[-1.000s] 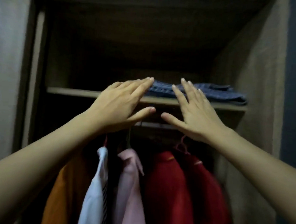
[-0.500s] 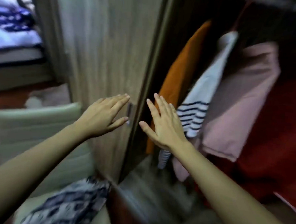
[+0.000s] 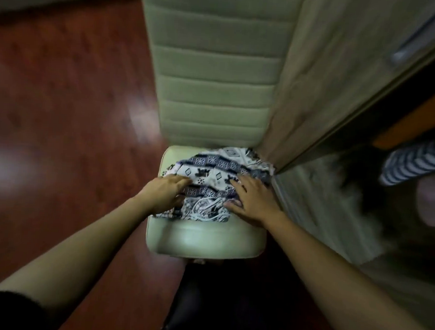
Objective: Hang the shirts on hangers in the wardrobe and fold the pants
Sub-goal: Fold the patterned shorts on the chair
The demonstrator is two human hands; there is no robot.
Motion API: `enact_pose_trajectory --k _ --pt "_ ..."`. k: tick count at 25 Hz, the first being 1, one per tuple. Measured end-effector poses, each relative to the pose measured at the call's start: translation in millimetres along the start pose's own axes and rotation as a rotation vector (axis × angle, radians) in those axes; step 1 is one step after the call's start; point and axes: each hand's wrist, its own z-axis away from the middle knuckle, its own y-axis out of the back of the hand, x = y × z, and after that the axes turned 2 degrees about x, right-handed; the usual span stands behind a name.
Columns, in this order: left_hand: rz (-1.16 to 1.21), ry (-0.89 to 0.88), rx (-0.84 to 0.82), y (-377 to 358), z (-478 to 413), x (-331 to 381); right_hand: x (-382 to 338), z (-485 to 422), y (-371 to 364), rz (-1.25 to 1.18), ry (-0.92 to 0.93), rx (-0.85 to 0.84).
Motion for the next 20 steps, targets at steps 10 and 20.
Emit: enact_pose_trajectory --k 10,20 --pt "0.018 0.275 0.004 -200 -2 -33 -25 -57 -171 0.083 -0.004 -0.248" --pt "-0.091 0.142 0.09 -138 5 -34 -3 -61 -93 0.024 0.146 -0.142"
